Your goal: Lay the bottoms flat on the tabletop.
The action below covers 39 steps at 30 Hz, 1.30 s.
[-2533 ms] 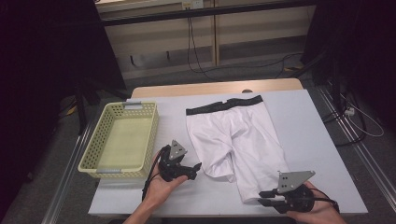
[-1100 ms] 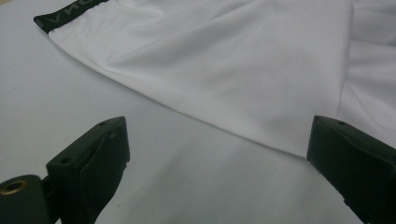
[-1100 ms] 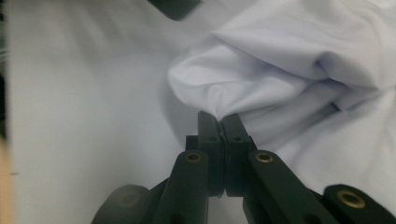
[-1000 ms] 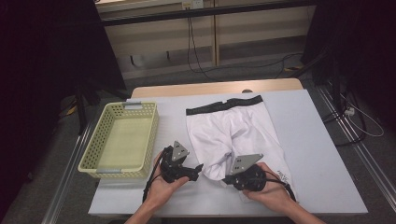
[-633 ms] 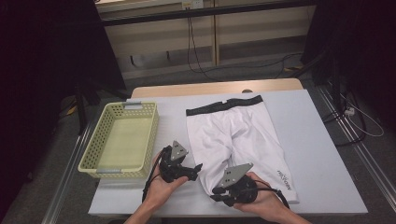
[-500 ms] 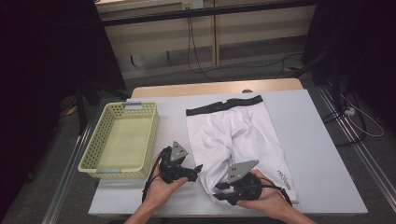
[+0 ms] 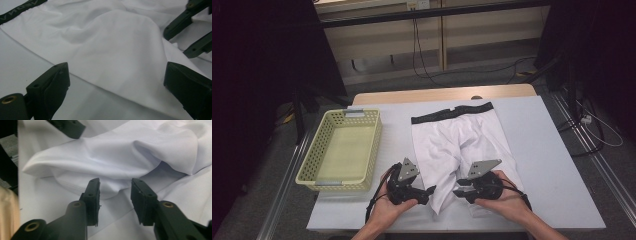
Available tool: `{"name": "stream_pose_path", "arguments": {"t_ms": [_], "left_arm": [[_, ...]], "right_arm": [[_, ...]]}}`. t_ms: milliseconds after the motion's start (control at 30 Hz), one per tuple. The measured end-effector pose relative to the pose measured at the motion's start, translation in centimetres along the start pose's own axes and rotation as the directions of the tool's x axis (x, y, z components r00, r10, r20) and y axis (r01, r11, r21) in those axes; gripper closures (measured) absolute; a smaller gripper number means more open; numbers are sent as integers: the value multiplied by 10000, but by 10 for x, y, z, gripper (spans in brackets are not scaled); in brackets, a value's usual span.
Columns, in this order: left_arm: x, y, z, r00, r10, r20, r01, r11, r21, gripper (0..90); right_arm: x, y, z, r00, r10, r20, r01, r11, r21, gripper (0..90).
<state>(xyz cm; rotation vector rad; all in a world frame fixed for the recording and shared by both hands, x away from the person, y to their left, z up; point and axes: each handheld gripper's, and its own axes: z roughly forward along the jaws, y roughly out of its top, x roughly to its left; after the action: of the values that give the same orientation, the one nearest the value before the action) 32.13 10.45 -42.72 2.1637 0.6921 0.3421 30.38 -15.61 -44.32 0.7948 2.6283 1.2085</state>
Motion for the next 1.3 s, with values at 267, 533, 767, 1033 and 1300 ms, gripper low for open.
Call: {"name": "stream_pose_path", "arguments": {"t_ms": [267,533,767,1033,1300], "left_arm": [[-13,3,0,9989,392,251,-389,9991,-160,56],[-18,2,5,9972,582,476,-582,9983,-21,57],[-18,3,2,9964,593,606,-582,9981,-189,57],[-15,5,4,9975,538,463,-528,9984,-225,62],[-6,8,-5,9991,339,244,-326,9981,-531,61]], "right_arm": [[8,1,12,9984,-156,-542,186,9983,548,833],[30,2,-6,9898,-415,-1363,475,9980,413,885],[33,0,-23,9873,-347,-1553,354,9994,19,883],[1,18,-35,9980,276,-565,-320,9965,-777,884],[-34,42,6,9957,918,98,-913,9950,-399,882]]}}
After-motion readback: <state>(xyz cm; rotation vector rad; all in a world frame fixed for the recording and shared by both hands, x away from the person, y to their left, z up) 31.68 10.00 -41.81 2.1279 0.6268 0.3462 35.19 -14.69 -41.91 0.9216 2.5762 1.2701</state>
